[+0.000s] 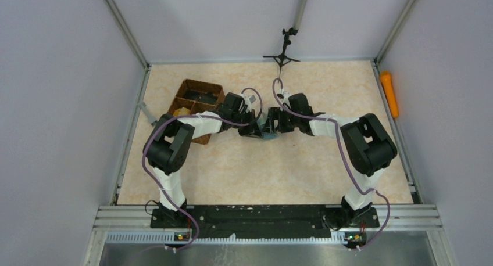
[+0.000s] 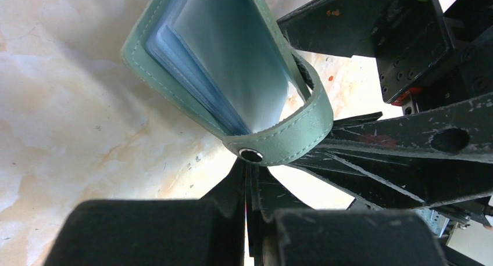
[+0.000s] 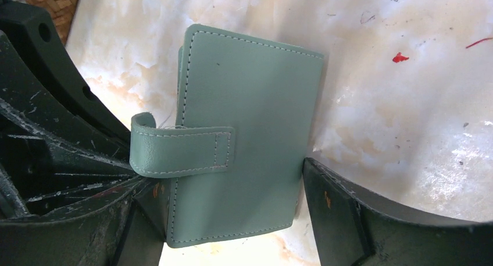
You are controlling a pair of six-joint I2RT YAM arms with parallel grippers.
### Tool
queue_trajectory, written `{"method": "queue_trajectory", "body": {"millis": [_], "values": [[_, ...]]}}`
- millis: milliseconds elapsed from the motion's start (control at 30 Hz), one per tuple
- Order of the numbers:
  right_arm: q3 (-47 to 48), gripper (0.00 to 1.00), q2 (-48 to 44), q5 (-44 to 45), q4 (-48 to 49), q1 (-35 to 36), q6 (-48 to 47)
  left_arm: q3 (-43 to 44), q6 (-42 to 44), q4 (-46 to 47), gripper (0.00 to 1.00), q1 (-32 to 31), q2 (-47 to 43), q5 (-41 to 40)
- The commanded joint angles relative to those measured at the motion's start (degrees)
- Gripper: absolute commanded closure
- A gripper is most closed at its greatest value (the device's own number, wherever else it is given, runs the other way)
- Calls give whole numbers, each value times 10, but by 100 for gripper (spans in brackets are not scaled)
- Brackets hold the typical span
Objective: Take the credit cards out of the card holder
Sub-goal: Open the card holder at the center of the board.
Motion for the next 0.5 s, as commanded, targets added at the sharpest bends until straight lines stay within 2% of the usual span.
{"method": "queue_trajectory", "body": {"millis": [0, 100, 267, 467], "values": [[31, 23, 25, 18, -42, 21, -30, -2, 5, 25, 100, -1, -31, 0], [40, 30, 31, 28, -67, 25, -38, -5, 6, 23, 100, -1, -35, -7], [48, 31, 36, 51, -86, 27, -46, -6, 7, 24, 100, -1, -39, -11], [60, 40, 46, 72, -108, 28, -50, -8, 8, 26, 100, -1, -42, -13]]}}
